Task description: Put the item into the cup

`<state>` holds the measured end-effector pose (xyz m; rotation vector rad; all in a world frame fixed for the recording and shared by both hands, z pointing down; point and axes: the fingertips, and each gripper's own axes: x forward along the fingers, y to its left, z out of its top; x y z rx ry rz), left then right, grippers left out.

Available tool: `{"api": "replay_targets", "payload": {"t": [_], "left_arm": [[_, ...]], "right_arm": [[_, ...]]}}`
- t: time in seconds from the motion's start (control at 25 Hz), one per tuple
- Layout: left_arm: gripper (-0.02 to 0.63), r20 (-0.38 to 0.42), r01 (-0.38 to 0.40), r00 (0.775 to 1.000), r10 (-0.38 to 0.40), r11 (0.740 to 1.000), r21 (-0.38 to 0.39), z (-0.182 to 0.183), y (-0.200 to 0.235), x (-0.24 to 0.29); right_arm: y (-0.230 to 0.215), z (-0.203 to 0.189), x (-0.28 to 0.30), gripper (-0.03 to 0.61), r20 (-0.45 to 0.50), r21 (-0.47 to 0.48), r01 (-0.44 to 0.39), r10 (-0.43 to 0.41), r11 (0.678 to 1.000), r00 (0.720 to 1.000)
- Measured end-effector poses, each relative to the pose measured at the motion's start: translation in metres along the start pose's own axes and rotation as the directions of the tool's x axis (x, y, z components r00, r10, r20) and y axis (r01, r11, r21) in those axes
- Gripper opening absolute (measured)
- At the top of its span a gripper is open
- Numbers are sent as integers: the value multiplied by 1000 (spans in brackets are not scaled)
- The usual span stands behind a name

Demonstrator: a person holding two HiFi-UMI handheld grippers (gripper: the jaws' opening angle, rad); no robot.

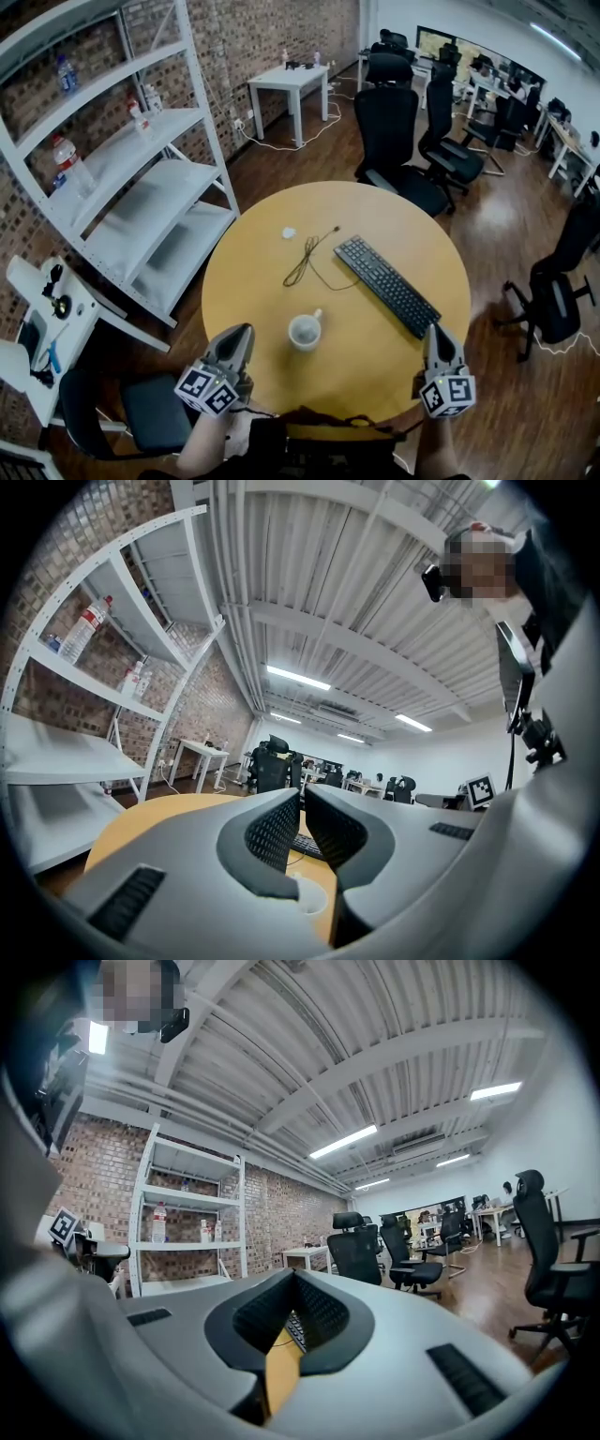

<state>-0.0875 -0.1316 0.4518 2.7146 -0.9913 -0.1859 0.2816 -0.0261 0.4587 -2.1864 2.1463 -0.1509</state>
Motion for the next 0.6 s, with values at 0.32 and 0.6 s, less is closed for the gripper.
{"api": "replay_targets", "payload": {"t": [0.32,0.6], "left_arm": [[12,-7,-13,1000,13,1000,0,-2,-1,-8],[12,-10,-26,1000,26,1000,-5,-6,3,-14]], "right_arm": [[8,-5,2,8,-6,12,-25,25,1000,1000],[18,-7,4,8,-8,8,-41,41,999,999]]}}
